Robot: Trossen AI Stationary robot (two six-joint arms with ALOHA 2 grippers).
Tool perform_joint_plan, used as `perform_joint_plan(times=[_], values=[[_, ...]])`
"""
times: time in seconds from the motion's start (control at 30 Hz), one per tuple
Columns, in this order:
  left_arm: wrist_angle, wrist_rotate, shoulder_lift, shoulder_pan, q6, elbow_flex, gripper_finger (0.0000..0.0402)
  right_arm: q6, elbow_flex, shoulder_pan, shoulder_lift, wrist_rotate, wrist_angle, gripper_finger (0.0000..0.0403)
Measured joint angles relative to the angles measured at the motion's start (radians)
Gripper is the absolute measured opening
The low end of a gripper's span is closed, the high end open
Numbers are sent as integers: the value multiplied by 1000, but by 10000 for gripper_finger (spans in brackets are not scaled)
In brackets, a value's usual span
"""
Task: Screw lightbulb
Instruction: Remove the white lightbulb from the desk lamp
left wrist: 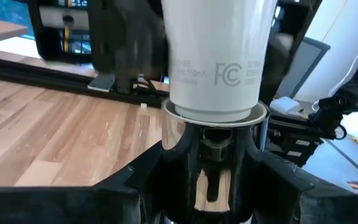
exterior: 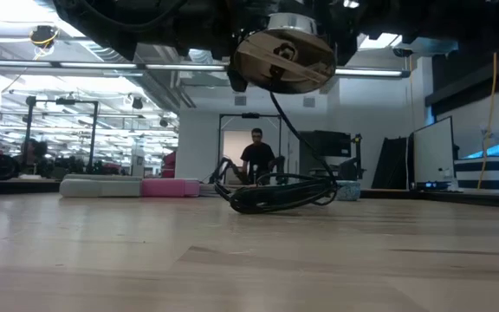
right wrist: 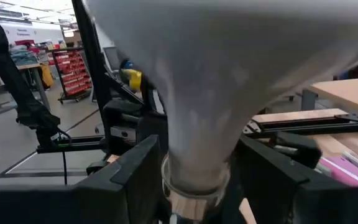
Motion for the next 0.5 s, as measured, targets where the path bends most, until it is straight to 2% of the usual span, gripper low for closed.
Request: perform_joint_plan(times=[0.13, 0.33, 0.5], values=[[-6, -3, 0, 0, 0, 0, 175, -5, 28, 0, 45, -4, 35, 209], [-32, -2, 0, -13, 6, 1, 175, -76, 58, -1, 55, -79, 34, 207], [-33, -4, 0, -36, 42, 1, 175, -79, 60, 0, 54, -114, 10, 169]])
